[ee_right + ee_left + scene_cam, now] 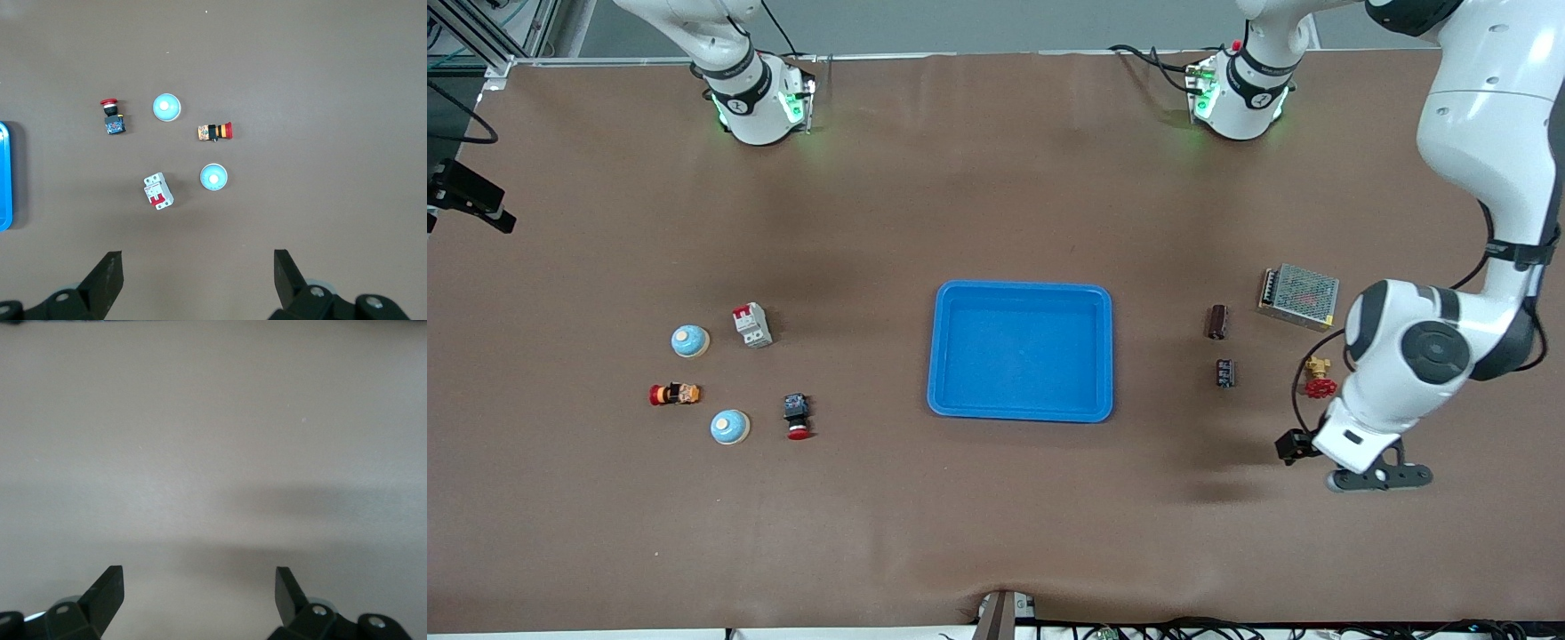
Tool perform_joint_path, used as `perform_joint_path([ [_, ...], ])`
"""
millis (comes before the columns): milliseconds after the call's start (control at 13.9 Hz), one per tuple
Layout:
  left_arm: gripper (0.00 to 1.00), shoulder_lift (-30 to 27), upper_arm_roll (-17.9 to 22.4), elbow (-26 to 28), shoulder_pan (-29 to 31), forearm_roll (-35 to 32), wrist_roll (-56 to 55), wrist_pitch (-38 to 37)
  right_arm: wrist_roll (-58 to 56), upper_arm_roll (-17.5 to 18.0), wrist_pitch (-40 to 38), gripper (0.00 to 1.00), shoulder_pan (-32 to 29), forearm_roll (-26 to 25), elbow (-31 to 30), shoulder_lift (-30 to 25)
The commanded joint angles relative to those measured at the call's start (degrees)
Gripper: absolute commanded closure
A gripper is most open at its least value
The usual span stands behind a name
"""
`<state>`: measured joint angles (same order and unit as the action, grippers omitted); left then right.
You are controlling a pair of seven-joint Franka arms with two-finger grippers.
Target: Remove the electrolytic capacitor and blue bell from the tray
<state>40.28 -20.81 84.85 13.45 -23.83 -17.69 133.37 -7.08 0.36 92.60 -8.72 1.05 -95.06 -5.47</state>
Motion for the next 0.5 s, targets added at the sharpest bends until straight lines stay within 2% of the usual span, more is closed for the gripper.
perform_joint_path([
  [0,0.00,3.1,-0.2,-7.7,-0.6,3.3,3.7,-4.8,0.2,0.7,-0.8,0.00,-1.0,0.8,1.2,0.5],
  [432,0.00,8.3,-0.4,-14.8,-2.3,3.6,5.1,-6.3,0.2,0.7,-0.8,0.00,-1.1,0.7,1.2,0.5],
])
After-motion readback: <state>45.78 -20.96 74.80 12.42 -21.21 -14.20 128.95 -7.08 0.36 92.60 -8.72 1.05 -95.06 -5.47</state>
